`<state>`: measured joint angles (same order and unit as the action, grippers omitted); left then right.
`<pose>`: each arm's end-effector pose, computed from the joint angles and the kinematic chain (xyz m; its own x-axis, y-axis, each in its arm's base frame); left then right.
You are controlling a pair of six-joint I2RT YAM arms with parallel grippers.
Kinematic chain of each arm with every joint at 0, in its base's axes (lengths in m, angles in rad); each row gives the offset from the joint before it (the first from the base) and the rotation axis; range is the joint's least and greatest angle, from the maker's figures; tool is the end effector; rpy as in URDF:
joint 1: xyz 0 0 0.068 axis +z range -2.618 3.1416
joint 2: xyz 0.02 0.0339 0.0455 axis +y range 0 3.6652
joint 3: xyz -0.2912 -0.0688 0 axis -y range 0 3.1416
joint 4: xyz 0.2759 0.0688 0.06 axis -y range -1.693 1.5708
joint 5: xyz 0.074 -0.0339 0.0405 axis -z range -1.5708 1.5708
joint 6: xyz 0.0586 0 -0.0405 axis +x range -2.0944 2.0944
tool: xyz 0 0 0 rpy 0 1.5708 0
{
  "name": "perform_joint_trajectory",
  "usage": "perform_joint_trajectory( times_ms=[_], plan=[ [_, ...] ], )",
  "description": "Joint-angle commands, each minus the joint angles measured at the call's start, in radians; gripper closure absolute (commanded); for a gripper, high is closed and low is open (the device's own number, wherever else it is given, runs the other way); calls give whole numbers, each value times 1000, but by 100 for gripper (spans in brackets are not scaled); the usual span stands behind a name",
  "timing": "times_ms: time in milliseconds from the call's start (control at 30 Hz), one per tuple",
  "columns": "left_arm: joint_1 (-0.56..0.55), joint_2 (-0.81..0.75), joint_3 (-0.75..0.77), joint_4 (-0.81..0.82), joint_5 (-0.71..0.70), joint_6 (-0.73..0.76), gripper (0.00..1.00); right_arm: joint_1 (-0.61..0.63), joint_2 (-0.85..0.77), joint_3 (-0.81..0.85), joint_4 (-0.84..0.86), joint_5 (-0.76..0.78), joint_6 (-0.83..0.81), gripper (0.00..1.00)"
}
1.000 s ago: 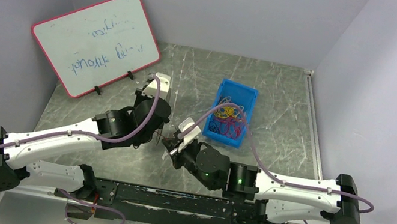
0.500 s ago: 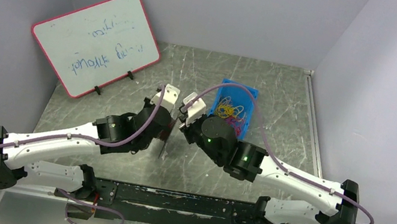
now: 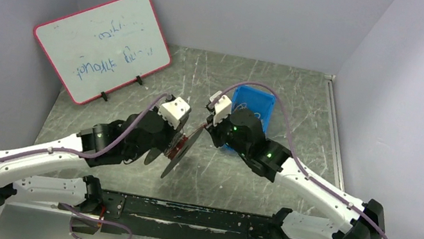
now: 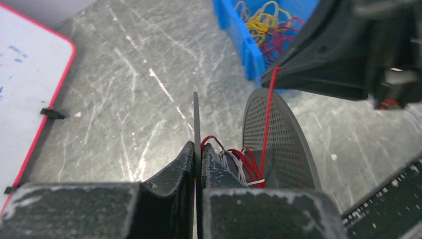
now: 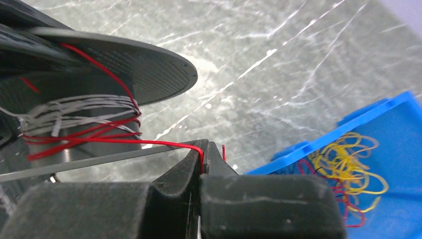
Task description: Wrap the cables
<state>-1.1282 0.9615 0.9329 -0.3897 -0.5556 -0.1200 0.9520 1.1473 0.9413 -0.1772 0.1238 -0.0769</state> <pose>0.1324 -0.2072 0.3541 -0.2399 0.2687 -0.9329 0.5364 0.8376 0.1033 0.1829 0.2444 0.3319 -0.1592 -0.3551 -0.9212 -0.7564 0.6435 -0.1173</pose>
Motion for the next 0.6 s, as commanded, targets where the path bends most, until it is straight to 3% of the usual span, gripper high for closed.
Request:
perform_joint_trajectory(
  times_ms=[0, 300, 567],
  plan=[
    [-13, -87, -1, -88, 245, 54, 93, -119, -37, -53, 83, -134, 65, 100],
    [-13, -199, 37, -154, 439, 82, 93, -219, -44, -169, 143, -329, 147, 100],
    [-13, -284, 69, -137, 517, 82, 93, -263, -78, -278, 233, -552, 215, 100]
  ],
)
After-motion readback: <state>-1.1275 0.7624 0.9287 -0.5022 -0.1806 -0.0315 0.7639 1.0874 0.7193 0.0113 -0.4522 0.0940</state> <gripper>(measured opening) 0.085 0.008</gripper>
